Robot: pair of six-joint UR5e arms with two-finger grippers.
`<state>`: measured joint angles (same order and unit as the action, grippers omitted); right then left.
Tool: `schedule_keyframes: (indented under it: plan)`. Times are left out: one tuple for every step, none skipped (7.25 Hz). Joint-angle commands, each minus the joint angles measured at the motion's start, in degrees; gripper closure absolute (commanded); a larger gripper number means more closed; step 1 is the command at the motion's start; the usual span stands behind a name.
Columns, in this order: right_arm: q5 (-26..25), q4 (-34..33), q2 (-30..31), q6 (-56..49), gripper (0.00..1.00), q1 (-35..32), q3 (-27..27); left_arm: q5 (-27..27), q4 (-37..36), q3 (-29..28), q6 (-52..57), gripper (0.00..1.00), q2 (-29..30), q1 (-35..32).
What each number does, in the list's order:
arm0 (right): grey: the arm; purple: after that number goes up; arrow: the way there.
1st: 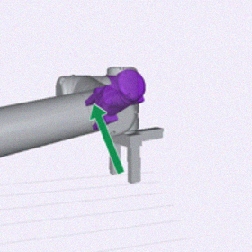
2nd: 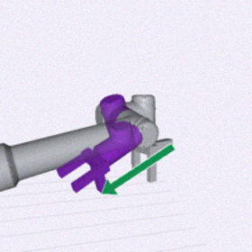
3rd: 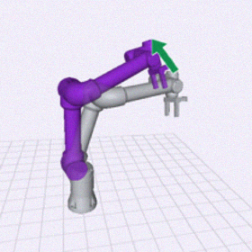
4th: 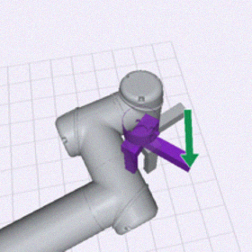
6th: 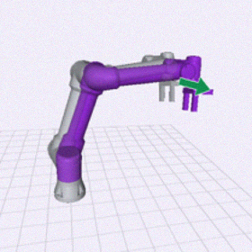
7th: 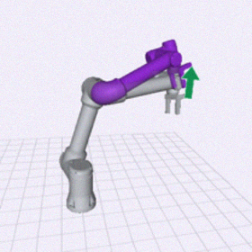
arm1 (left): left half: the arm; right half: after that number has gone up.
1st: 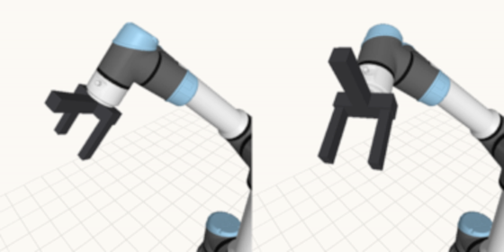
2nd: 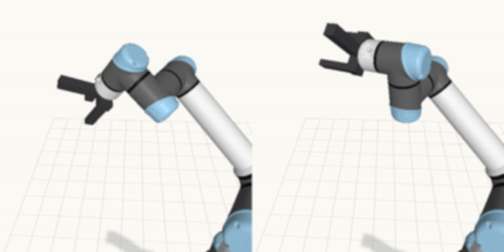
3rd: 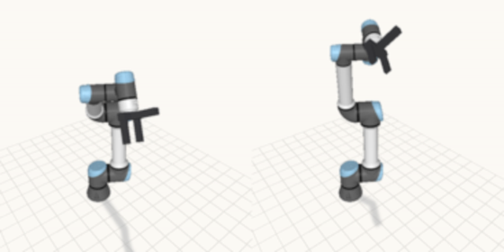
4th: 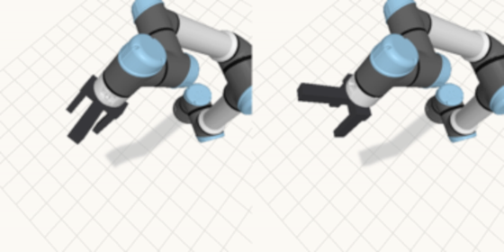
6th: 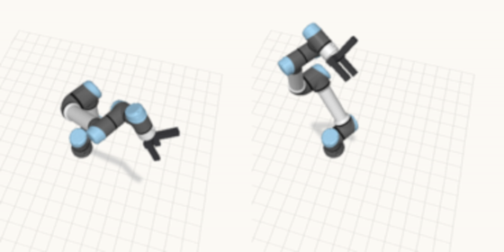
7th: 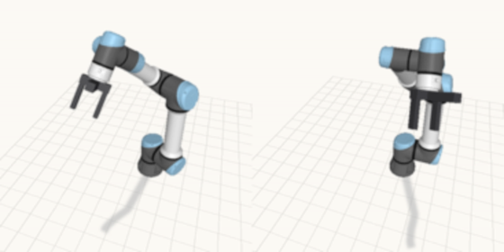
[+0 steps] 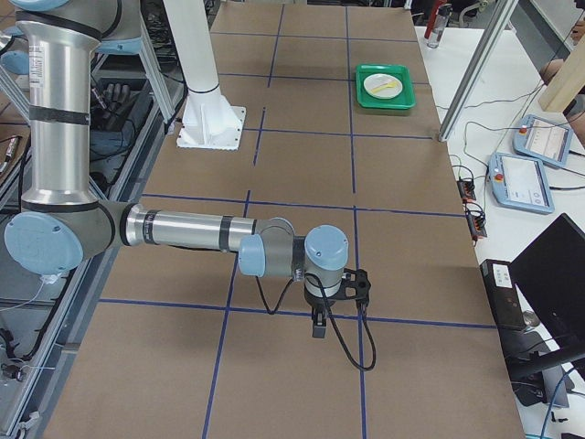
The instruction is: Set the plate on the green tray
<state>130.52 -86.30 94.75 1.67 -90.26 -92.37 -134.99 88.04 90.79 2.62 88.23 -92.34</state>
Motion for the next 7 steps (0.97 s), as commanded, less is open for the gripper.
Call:
schedule_keyframes:
  plan:
    - [0.0, 0.08, 0.0, 0.0, 0.0, 0.0, 0.0, -0.01, 0.11, 0.18, 0.28, 0.0, 0.01, 0.05]
    - [0.0, 0.08, 0.0, 0.0, 0.0, 0.0, 0.0, -0.01, 0.03, 0.36, 0.28, 0.0, 0.01, 0.05]
    - [0.0, 0.08, 0.0, 0.0, 0.0, 0.0, 0.0, -0.01, 0.03, 0.44, 0.19, 0.0, 0.01, 0.05]
    - [0.0, -0.01, 0.0, 0.0, 0.0, 0.0, 0.0, -0.01, 0.03, 0.88, 0.19, 0.0, 0.01, 0.05]
    - [0.0, 0.08, 0.0, 0.0, 0.0, 0.0, 0.0, -0.09, 0.03, 1.06, 0.1, 0.0, 0.01, 0.05]
    - [0.0, -0.01, 0.0, 0.09, 0.0, 0.0, 0.0, -0.09, 0.03, 1.06, 0.1, 0.0, 0.1, 0.05]
    - [0.0, 0.08, 0.0, 0.0, 0.0, 0.0, 0.0, -0.09, 0.03, 1.15, 0.1, 0.0, 0.1, 0.05]
